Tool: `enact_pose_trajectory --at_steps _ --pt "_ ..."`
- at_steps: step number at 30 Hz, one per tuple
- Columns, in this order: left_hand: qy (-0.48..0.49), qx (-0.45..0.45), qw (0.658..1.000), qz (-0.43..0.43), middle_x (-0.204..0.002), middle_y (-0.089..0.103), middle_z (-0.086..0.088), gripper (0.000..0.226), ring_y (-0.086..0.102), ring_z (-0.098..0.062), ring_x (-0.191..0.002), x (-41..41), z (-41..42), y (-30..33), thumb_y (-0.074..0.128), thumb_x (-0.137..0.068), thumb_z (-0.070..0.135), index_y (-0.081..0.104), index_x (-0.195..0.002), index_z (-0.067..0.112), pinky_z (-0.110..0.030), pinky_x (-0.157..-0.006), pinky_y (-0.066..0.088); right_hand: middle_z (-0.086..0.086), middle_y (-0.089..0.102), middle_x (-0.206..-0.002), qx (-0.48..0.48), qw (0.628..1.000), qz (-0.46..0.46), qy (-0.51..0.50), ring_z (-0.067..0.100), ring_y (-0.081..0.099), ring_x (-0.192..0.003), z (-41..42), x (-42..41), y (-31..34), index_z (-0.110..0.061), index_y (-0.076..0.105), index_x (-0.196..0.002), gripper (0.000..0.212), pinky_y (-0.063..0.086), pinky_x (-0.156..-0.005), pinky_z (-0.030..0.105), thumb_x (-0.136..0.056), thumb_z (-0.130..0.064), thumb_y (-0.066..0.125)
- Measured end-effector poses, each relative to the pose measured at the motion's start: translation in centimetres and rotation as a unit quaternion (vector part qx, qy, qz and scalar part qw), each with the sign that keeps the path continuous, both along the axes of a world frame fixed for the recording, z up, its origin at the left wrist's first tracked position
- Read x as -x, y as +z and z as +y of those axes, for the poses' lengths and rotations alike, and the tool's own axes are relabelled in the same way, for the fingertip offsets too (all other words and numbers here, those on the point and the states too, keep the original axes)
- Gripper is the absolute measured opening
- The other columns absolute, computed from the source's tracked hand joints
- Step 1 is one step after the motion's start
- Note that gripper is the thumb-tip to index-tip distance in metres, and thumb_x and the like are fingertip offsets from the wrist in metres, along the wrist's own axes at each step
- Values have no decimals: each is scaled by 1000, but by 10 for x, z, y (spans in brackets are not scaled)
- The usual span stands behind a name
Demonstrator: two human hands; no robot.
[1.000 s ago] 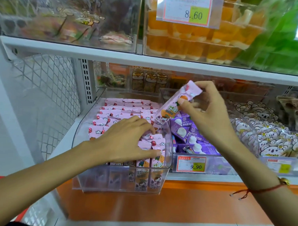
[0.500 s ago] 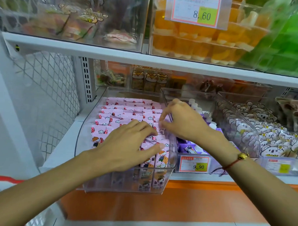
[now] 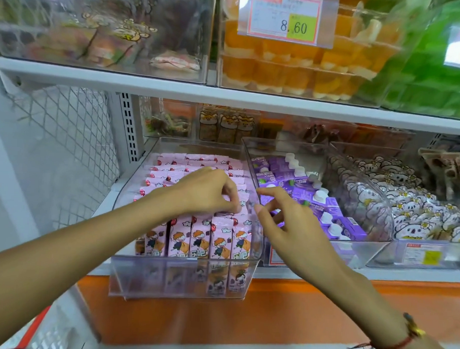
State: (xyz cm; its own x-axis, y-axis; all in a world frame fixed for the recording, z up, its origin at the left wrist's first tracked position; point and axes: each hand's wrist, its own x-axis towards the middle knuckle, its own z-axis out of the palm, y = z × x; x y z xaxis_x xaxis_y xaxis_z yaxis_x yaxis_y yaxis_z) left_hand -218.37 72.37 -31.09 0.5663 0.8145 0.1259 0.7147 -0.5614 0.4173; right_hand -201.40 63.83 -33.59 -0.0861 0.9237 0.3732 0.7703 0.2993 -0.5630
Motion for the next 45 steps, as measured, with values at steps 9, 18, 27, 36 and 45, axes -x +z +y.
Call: enact_pose_trajectory --at_steps 9,18,27,36,45 --pt "111 -97 936 -321 -100 63 9 8 60 -7 -98 3 -38 4 50 -98 29 55 -96 23 -25 -84 51 -10 60 -82 -4 1000 26 -3 6 58 -69 4 0 9 -29 54 -120 28 50 -68 38 -94 -36 46" --pt "94 -57 823 -557 -96 69 9 10 65 4 -90 20 -73 14 54 -96 19 62 -101 18 -13 -78 50 -10 66 -109 24 977 143 153 1 62 -93 7 36 55 -26 62 -120 32 50 -76 15 -89 -32 62" --pt "107 -61 906 -405 -102 59 25 40 58 1 -94 21 -80 -10 80 -73 32 54 -103 37 -14 -72 49 -4 74 -94 137 895 411 105 7 70 -87 15 37 39 -16 68 -109 23 54 -71 18 -87 -23 65" --pt "15 -21 896 -444 -123 60 21 26 55 5 -117 25 -71 -14 57 -95 19 50 -117 31 -18 -96 47 -8 70 -113 79 901 394 162 4 65 -105 10 38 36 -19 60 -123 31 51 -87 19 -93 -14 56" --pt "72 -8 891 -448 -111 66 13 41 63 2 -93 24 -74 -9 69 -84 29 62 -124 29 -13 -73 52 -14 73 -97 -2 935 336 114 3 69 -87 0 46 39 -29 67 -107 21 56 -72 21 -91 -17 61"
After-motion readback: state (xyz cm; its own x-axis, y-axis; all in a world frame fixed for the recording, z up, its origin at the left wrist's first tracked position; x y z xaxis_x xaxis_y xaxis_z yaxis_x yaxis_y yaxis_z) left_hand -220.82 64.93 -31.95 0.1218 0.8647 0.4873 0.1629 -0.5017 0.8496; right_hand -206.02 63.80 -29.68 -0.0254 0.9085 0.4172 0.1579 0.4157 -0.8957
